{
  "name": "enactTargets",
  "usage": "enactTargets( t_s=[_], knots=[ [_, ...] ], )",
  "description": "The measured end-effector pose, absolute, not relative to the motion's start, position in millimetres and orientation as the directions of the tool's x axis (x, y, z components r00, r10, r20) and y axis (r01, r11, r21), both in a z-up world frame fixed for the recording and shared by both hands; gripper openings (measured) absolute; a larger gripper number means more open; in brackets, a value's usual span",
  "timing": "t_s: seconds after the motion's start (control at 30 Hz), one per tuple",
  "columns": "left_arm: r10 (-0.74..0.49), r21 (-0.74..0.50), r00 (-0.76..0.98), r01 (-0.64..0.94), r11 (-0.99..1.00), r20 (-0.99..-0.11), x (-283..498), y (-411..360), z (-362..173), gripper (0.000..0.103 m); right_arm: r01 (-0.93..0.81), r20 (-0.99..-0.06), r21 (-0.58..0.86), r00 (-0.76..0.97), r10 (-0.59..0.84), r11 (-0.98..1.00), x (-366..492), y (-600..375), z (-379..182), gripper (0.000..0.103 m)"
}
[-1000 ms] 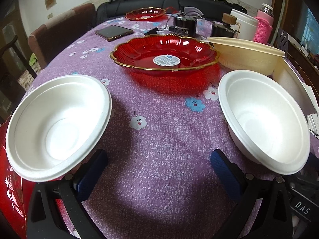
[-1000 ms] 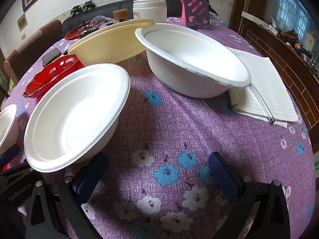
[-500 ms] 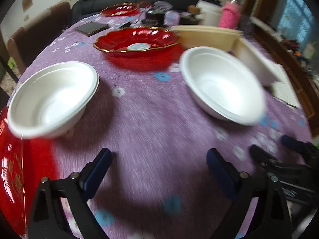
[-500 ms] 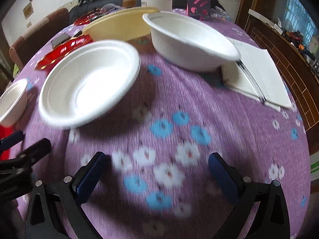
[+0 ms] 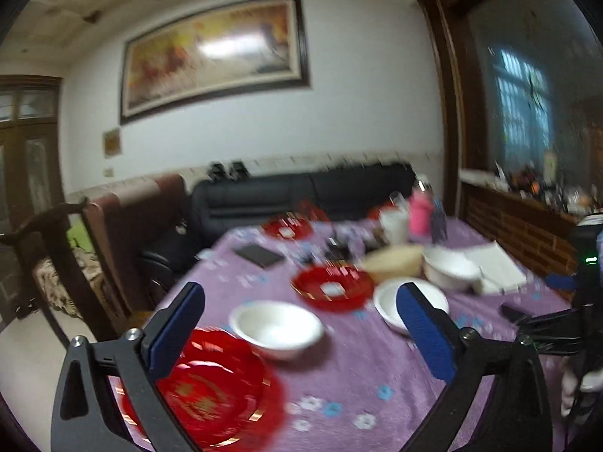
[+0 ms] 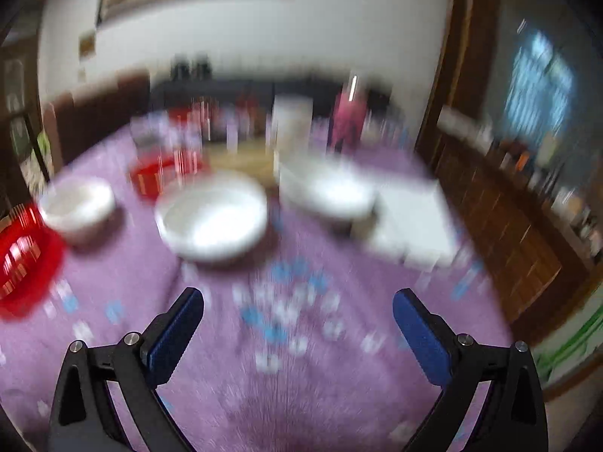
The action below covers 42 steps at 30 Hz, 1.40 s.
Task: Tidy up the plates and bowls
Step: 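Swing both tools toward the red 'THE WEDDING' plate, then grasp the red wedding plate rim with the left tool while the right tool grasps it too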
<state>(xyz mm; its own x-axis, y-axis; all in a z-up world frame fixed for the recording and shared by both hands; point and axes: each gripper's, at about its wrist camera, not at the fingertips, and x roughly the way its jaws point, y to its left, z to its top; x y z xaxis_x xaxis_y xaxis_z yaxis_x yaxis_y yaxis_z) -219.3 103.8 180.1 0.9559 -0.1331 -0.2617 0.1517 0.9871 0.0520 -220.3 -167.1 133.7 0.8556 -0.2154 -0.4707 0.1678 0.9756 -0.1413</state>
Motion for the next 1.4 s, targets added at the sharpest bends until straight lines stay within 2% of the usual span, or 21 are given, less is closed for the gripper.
enactTargets(
  t_s=[0.07,0.13,0.23,0.33,0.47,0.53,0.7,0.83,0.97,1.03,1.1,1.2,1.27,1.4],
  knots=[
    [-0.12,0.005,0.967,0.124,0.992,-0.225,-228.4,122.9,196.6,0.103,0.193,-0.34,-0.154,0.91,-0.236,0.969,-237.1,-155.3,161.7,0.102],
    [-0.102,-0.038,0.973,0.097,0.995,-0.208,-235.2,141.8,211.9,0.103,0.205,-0.263,-0.171,0.933,-0.246,0.964,-246.4,-143.3,185.2,0.102],
    [-0.095,-0.062,0.978,0.085,0.994,-0.184,-243.2,167.6,237.9,0.103,0.182,-0.229,-0.205,0.946,-0.228,0.962,-241.9,-126.1,213.7,0.102],
    [-0.036,-0.011,0.992,0.034,0.999,-0.118,-252.3,183.9,274.5,0.103,0.161,-0.18,-0.234,0.962,-0.206,0.959,-240.6,-111.1,249.1,0.102],
    [0.046,-0.011,0.998,-0.047,0.999,-0.034,-258.8,211.0,334.9,0.103,0.13,-0.092,-0.129,0.985,-0.143,0.983,-237.7,-106.4,310.9,0.102],
    [0.052,-0.031,0.998,-0.053,0.998,-0.023,-255.7,223.6,363.0,0.103,0.083,-0.081,-0.053,0.993,-0.088,0.995,-230.1,-106.9,342.7,0.102],
    [0.097,-0.074,0.992,-0.103,0.992,-0.076,-230.3,260.1,440.9,0.103,-0.034,-0.11,0.055,0.993,0.04,0.998,-191.7,-97.2,420.6,0.102],
    [0.163,-0.021,0.984,-0.165,0.986,-0.068,-220.0,280.8,475.3,0.103,-0.142,-0.137,0.079,0.979,0.151,0.987,-161.1,-77.0,436.1,0.102],
    [0.108,-0.052,0.976,-0.12,0.991,-0.188,-203.3,302.9,427.9,0.103,-0.274,-0.423,0.14,0.853,0.307,0.952,-102.4,-41.4,347.1,0.102],
    [0.059,-0.1,0.946,-0.095,0.99,-0.317,-183.1,314.7,376.1,0.103,-0.305,-0.547,0.194,0.756,0.36,0.933,-79.5,-20.8,277.1,0.102],
    [-0.051,-0.182,0.887,-0.038,0.983,-0.459,-158.2,326.7,312.4,0.103,-0.311,-0.637,0.259,0.657,0.404,0.915,-62.3,-6.1,210.4,0.1],
    [-0.111,-0.271,0.789,-0.072,0.96,-0.605,-126.3,343.8,226.2,0.103,-0.269,-0.728,0.343,0.53,0.435,0.9,-49.4,6.6,116.9,0.087],
    [-0.109,-0.296,0.723,-0.136,0.946,-0.682,-109.0,355.3,170.0,0.103,-0.244,-0.75,0.407,0.461,0.474,0.88,-43.9,11.2,76.7,0.083],
    [-0.198,-0.38,0.641,-0.159,0.911,-0.742,-87.1,354.5,90.6,0.102,-0.252,-0.766,0.43,0.407,0.498,0.867,-41.7,32.3,33.0,0.083]
  ],
)
